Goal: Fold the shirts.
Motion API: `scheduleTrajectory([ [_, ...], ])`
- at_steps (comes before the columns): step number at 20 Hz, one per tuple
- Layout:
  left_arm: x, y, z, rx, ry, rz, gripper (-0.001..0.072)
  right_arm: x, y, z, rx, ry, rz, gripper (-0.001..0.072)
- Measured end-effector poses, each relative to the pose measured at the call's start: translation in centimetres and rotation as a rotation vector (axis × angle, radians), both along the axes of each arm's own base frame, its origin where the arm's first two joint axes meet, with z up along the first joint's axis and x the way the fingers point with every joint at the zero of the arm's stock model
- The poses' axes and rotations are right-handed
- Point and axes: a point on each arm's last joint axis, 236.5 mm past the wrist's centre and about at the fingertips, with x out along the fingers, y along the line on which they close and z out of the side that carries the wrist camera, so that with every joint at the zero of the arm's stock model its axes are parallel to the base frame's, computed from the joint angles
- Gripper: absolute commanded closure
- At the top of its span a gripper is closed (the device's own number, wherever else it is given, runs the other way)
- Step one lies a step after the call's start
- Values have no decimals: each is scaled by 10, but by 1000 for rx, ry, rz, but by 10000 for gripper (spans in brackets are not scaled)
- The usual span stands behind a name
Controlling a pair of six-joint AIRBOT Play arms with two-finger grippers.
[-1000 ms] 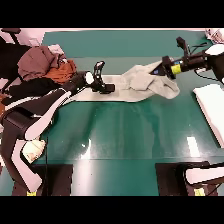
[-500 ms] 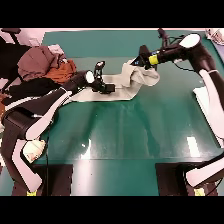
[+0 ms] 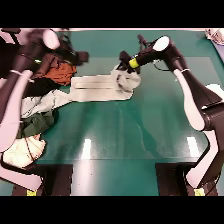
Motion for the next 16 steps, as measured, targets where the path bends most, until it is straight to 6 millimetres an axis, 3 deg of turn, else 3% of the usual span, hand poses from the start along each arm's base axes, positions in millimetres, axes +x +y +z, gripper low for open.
scheduleTrajectory([
  [2,-6,24,31,6,-42,52,686,2,43,2,93,-31,4,516],
  [3,-9,32,44,7,-63,71,686,2,69,7,154,-55,10,357],
  [4,-12,39,50,14,-67,85,686,0,92,8,201,-71,18,114],
  [5,-15,45,56,19,-74,97,686,-1,112,5,235,-85,19,-7],
  [8,-23,55,63,32,-67,115,686,-7,160,-15,286,-123,-6,-3],
  [10,-26,57,66,39,-66,113,686,-9,174,-27,290,-133,-17,5],
  [13,-31,62,63,65,-49,103,686,5,165,-18,282,-220,-12,12],
  [16,-33,63,60,78,-37,97,686,34,131,12,278,-323,-45,28],
])
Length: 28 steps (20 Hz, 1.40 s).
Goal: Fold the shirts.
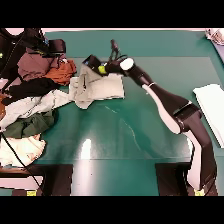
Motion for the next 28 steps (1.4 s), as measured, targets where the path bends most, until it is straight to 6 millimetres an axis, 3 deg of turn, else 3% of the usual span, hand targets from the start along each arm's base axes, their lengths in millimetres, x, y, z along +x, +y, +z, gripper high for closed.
scheduleTrajectory([
  [4,4,0,-1,1,-9,1,686,8,-29,8,-19,-19,34,28],
  [8,8,0,-22,18,44,0,685,13,-75,0,-133,-39,86,27],
  [13,2,1,-52,46,143,-2,686,8,-175,-51,-394,94,126,23],
  [17,-4,3,-60,57,183,-1,686,-7,-225,-95,-420,230,140,23],
  [21,-10,4,-64,63,211,-2,685,-20,-219,-124,-330,282,188,22],
  [24,-12,5,-65,66,222,-1,685,-23,-184,-134,-232,272,225,31],
  [25,-13,5,-65,65,225,-2,686,-22,-168,-135,-205,259,235,122],
  [27,-15,6,-66,70,235,-3,686,-17,-141,-138,-191,218,244,569],
  [28,-16,7,-67,75,242,-5,686,-18,-126,-134,-179,198,261,692],
])
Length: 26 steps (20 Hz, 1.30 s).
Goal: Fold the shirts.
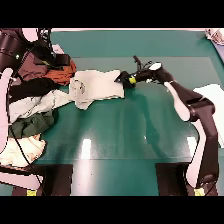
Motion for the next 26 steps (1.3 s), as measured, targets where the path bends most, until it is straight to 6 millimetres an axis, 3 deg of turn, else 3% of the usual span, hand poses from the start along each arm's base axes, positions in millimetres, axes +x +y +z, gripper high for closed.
scheduleTrajectory([
  [2,-3,0,-2,6,15,-7,686,2,26,24,42,-59,25,694],
  [4,-7,4,-3,19,31,-7,686,8,31,56,56,-111,23,696],
  [6,-10,4,-5,24,45,-11,686,16,17,100,47,-167,-13,697],
  [8,-12,5,-6,27,55,-11,685,20,-20,133,-39,-202,-66,697],
  [12,-19,0,-8,13,83,-22,686,25,-133,183,-254,-252,-221,697],
  [14,-22,-1,-9,4,97,-24,686,27,-203,211,-334,-281,-341,697],
  [17,-27,-14,-9,-42,118,-47,686,21,-311,236,-435,-282,-533,697],
  [22,-33,-32,-8,-115,140,-66,686,-18,-477,244,-540,-198,-826,697],
  [24,-34,-35,-8,-132,144,-63,685,-42,-528,241,-562,-150,-920,697],
  [26,-34,-37,-7,-144,147,-62,686,-68,-564,239,-568,-96,-992,697],
])
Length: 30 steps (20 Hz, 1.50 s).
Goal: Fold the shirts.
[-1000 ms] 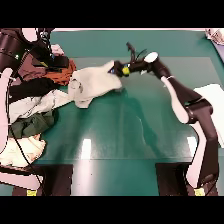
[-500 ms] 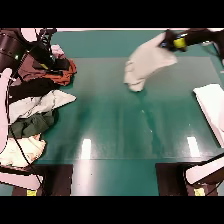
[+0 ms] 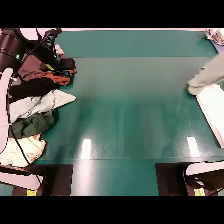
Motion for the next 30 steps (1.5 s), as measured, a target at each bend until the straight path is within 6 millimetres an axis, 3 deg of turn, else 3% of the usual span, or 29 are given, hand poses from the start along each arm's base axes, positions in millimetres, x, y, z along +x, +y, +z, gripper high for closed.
scheduleTrajectory([
  [4,-1,-2,0,-10,5,2,686,-45,-35,-1,59,56,-120,697],
  [8,-2,-2,0,-11,10,2,686,-79,-53,5,117,83,-249,696],
  [11,-3,-2,0,-11,13,1,686,-106,-64,-4,126,159,-332,695],
  [14,-3,-2,0,-10,14,-1,686,-135,-70,-30,138,292,-396,692],
  [19,-3,-2,0,-5,10,-19,686,-183,-72,-93,162,545,-461,687],
  [20,-3,-2,0,-4,9,-21,686,-195,-73,-106,159,601,-470,624],
  [23,-2,-2,0,-4,4,-27,686,-231,-73,-136,137,766,-486,264],
  [27,-1,-2,0,-1,-3,-27,686,-276,-71,-149,92,967,-464,247],
  [28,0,-1,1,3,-9,-25,686,-283,-72,-146,78,999,-453,206],
  [30,2,0,6,1,-29,-23,686,-283,-78,-129,33,998,-429,196],
])
